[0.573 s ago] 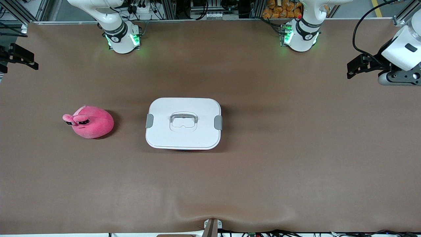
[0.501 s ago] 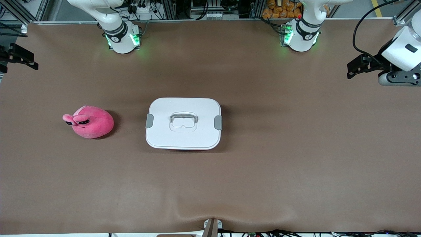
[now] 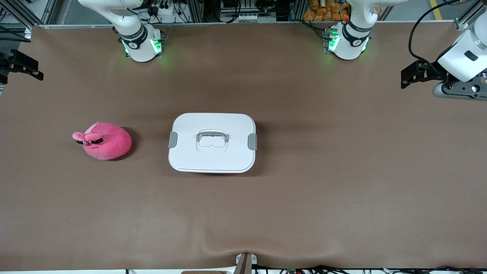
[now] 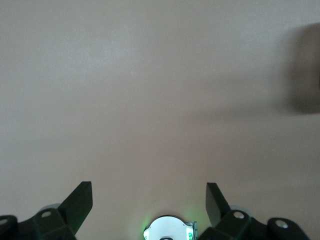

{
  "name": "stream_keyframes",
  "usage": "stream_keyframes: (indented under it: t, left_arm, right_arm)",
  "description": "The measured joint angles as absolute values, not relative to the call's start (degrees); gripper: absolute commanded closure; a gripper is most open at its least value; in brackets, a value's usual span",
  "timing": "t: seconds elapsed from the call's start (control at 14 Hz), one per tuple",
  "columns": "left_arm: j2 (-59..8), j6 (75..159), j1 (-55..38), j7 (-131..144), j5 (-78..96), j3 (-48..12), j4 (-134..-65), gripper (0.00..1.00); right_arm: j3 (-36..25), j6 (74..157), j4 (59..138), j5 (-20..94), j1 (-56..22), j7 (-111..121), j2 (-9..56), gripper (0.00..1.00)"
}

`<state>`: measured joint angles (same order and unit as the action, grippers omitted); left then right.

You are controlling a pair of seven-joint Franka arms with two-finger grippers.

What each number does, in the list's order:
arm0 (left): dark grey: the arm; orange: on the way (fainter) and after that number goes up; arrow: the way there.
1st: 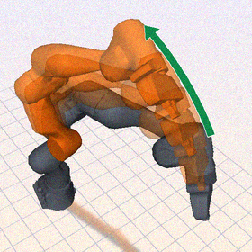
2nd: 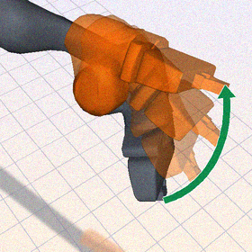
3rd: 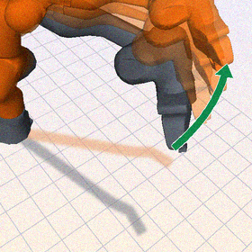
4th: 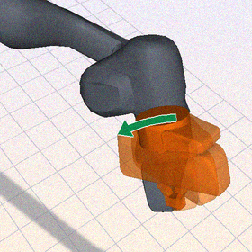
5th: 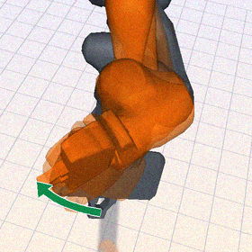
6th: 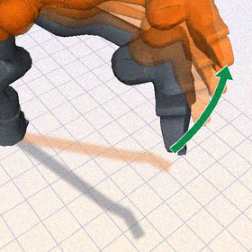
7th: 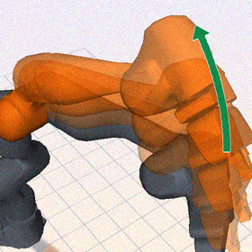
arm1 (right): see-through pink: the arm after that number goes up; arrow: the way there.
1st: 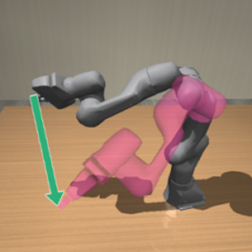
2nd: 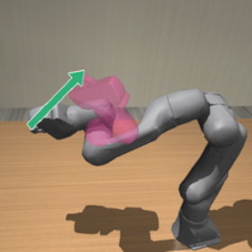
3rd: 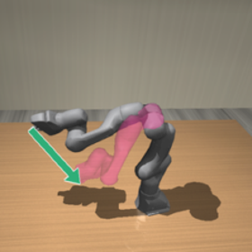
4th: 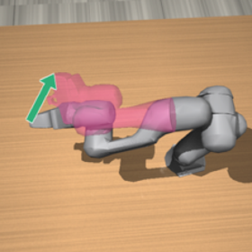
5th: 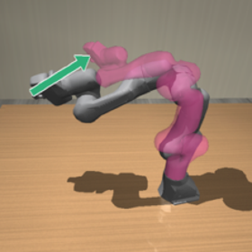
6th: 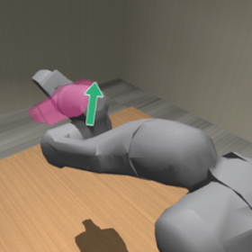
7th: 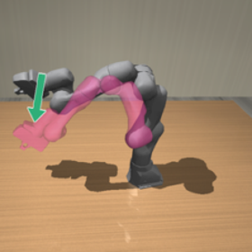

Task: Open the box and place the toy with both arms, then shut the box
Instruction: 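Move the left gripper toward the white box lid handle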

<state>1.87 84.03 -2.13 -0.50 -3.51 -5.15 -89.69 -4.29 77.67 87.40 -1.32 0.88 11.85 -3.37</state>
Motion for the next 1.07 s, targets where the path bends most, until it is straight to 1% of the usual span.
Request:
stream_keyframes:
  t: [0.29, 0.57, 0.79, 1.07]
  left_arm:
    - [1.56, 83.76, -2.09, 2.42, -3.51, -5.09, -89.80, 0.00]
    - [-1.93, 83.03, -2.13, 7.40, -2.31, -5.30, -90.13, 0.00]
    - [-3.29, 82.59, -2.28, 8.51, -1.35, -5.54, -90.49, 0.00]
    - [-4.47, 83.43, -3.03, 15.47, 4.93, -5.72, -91.90, 0.00]
  right_arm:
    - [-4.29, 77.67, 87.40, -1.32, 0.89, 11.85, -3.37, 0.00]
    - [-4.38, 77.67, 87.40, -1.32, 0.94, 11.84, -3.37, 0.00]
    - [-4.38, 77.67, 87.40, -1.32, 0.96, 11.84, -3.37, 0.00]
    - [-4.42, 77.67, 87.40, -1.32, 1.06, 11.84, -3.37, 0.00]
